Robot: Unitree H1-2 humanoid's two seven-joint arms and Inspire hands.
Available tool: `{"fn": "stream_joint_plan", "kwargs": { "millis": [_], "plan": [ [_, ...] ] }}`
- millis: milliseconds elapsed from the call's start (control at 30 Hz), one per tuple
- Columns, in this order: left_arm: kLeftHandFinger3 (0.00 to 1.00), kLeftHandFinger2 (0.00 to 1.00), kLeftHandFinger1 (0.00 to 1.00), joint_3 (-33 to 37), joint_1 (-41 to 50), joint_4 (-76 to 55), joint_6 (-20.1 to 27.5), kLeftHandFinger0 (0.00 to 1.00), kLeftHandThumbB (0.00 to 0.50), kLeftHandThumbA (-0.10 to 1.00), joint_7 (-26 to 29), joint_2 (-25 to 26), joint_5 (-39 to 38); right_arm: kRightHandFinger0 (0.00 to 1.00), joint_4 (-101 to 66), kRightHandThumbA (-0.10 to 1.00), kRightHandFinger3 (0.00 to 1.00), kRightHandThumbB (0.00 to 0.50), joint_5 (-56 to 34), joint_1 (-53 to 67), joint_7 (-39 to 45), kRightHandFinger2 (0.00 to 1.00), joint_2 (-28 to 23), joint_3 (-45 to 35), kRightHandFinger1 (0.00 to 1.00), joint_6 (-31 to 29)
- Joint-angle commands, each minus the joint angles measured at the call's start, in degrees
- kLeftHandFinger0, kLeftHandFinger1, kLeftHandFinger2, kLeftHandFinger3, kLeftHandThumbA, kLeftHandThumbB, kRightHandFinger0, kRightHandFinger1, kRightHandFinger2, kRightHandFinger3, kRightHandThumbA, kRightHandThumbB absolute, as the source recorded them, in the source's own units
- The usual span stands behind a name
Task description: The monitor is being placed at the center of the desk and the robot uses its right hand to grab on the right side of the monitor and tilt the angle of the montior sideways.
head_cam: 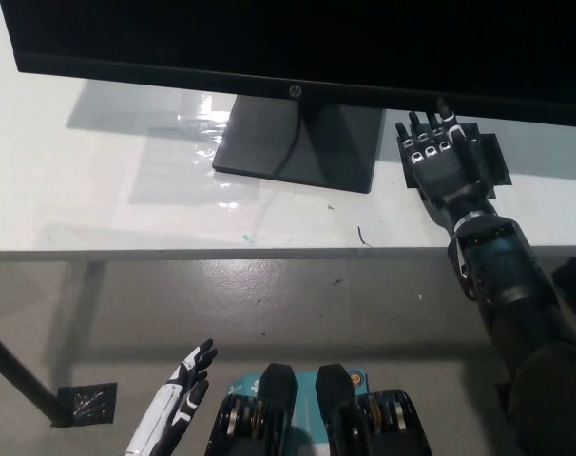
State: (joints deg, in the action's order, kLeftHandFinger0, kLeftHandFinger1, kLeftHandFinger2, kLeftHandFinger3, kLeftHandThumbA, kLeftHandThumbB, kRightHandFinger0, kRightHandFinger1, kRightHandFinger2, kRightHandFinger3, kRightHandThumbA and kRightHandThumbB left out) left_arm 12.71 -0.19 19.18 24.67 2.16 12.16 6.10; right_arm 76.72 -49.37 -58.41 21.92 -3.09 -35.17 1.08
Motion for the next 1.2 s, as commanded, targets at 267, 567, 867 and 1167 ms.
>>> {"fn": "stream_joint_plan", "kwargs": {
  "millis": [267,567,867,1167],
  "plan": [
    [1.0,1.0,1.0,0.3,0.1,-1.2,2.3,1.0,0.301,1.0,1.3,0.7,0.0,1.0,1.8,1.0,1.0,0.37,2.2,-10.4,-3.0,1.0,-2.5,-1.0,1.0,-3.8],
    [1.0,1.0,1.0,0.2,0.0,-1.1,2.3,1.0,0.301,1.0,0.8,0.4,-0.4,1.0,3.6,1.0,1.0,0.375,2.5,-13.4,-6.0,1.0,-2.6,-1.6,1.0,-4.0],
    [1.0,1.0,1.0,0.3,0.0,-1.3,2.3,1.0,0.292,1.0,1.0,0.6,-0.1,1.0,4.1,1.0,1.0,0.385,3.2,-14.8,-7.0,1.0,-2.3,-1.9,1.0,-4.1],
    [1.0,1.0,1.0,0.4,-0.4,-1.6,2.3,1.0,0.312,1.0,0.9,0.7,0.1,1.0,4.9,1.0,1.0,0.378,4.3,-15.9,-9.6,1.0,-2.0,-1.5,1.0,-4.8]
  ]
}}
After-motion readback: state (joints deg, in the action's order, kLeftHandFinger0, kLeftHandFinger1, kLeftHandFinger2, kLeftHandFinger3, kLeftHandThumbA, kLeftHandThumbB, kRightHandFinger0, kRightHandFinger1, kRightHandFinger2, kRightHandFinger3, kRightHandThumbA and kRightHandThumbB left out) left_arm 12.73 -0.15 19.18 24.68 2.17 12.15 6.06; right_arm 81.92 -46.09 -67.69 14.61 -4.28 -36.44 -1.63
